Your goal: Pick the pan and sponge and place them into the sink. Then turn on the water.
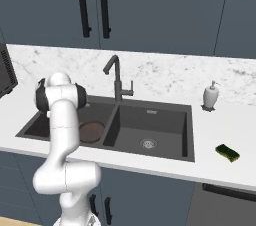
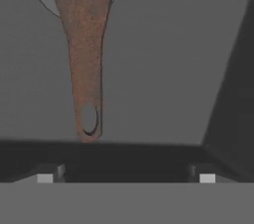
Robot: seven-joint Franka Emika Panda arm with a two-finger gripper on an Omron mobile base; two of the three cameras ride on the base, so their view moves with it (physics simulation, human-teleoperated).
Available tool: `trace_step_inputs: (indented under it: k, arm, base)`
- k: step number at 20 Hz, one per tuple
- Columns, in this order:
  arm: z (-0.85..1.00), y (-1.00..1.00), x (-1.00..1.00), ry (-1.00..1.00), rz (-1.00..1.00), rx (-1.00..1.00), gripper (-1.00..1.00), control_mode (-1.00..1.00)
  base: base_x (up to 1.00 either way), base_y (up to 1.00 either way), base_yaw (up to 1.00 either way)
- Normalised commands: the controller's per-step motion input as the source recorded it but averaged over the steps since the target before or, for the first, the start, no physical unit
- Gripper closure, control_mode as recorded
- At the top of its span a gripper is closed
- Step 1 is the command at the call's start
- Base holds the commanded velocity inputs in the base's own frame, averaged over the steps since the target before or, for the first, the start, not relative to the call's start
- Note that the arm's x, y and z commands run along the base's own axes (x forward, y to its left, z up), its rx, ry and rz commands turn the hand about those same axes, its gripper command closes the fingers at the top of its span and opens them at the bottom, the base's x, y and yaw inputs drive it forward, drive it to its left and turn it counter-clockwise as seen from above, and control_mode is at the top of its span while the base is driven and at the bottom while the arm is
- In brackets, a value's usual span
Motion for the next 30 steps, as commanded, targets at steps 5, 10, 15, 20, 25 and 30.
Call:
trace_step_inputs:
  k: [5, 10, 15, 20, 25, 30]
  arm:
    - [0.87, -0.16, -0.27, 0.0, -0.01, -0.15, -1.0, -1.0]
    - [0.6, -0.4, -0.42, -0.04, 0.03, -0.17, -1.0, -1.0]
    - [0.21, -0.78, -0.48, -0.01, 0.13, -0.1, -1.0, -1.0]
    - [0.0, -0.6, -0.09, -0.01, 0.09, 0.0, -1.0, -1.0]
    - [0.01, -0.53, -0.3, 0.0, 0.18, 0.0, -1.0, -1.0]
    - [0.12, -0.43, -0.43, 0.0, 0.39, 0.0, -1.0, -1.0]
  base:
    - [0.0, 0.0, 0.0]
    - [0.0, 0.0, 0.0]
    - [0.0, 0.0, 0.0]
    - [0.0, 0.0, 0.0]
    - [0.0, 0.0, 0.0]
    - [0.0, 0.0, 0.0]
